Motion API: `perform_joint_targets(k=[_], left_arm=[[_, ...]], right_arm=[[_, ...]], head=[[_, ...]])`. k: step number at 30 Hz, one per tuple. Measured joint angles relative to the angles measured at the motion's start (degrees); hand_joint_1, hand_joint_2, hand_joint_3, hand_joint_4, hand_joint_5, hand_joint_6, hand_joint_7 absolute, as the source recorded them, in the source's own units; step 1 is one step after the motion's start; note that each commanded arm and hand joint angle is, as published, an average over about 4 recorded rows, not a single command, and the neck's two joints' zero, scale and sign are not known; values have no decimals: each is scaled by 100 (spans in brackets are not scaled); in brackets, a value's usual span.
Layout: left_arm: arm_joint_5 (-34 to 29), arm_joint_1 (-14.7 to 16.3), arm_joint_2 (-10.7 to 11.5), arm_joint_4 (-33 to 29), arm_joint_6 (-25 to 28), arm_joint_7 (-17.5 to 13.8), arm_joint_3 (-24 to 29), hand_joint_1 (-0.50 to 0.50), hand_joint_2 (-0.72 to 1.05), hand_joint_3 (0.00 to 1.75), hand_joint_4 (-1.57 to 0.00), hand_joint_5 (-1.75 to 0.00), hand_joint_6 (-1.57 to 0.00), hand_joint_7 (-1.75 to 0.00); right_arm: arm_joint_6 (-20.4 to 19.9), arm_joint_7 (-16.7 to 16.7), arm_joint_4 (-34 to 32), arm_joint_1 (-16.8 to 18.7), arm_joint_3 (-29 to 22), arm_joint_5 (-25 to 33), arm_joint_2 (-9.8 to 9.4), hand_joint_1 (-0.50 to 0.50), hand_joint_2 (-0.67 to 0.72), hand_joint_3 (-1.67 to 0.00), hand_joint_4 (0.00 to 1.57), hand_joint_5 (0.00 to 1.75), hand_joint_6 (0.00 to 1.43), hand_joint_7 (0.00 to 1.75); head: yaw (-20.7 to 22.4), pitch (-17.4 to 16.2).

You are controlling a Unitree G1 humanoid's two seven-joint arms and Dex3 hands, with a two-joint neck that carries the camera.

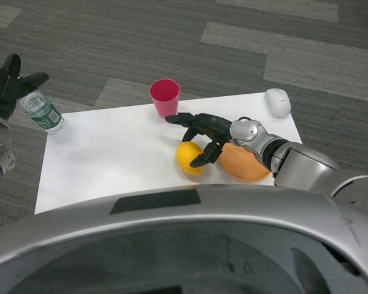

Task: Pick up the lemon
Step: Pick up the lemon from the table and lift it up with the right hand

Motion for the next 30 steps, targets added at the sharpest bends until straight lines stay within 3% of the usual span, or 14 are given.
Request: perform_joint_targets(k=[3,7,13,16,18,22,27,30], left_arm=[[0,42,0,-6,0,0,4,50,96,9,0,0,0,0],[0,63,0,-10,0,0,13,50,96,9,0,0,0,0],[0,63,0,-27,0,0,23,50,96,9,0,0,0,0],[0,63,0,-32,0,0,30,50,96,9,0,0,0,0],[0,63,0,-34,0,0,35,50,96,9,0,0,0,0],[0,63,0,-36,0,0,41,50,96,9,0,0,0,0],[0,64,0,-37,0,0,42,50,96,9,0,0,0,0],[0,64,0,-38,0,0,43,50,96,9,0,0,0,0]], right_arm=[[-6,65,-1,-21,-9,-107,-32,25,-54,-149,0,158,0,14],[-7,143,-5,-38,-25,-215,-48,23,-54,-159,0,165,0,37],[0,165,-11,-48,-36,-276,-55,21,-54,-159,0,172,0,63],[6,183,-11,-52,-37,-277,-57,21,-54,-159,0,175,3,113],[7,201,-12,-52,-38,-277,-58,21,-54,-159,1,175,9,133],[12,218,-12,-53,-51,-278,-59,21,-59,-159,9,165,20,134],[65,234,-11,-50,-190,-294,-68,18,-60,-159,1,165,10,129],[94,235,-11,-48,-257,-301,-77,16,-56,-151,0,165,4,115]], head=[[9,-9],[12,-16],[12,-16],[12,-16],[16,-3],[21,19],[16,33],[17,38]])
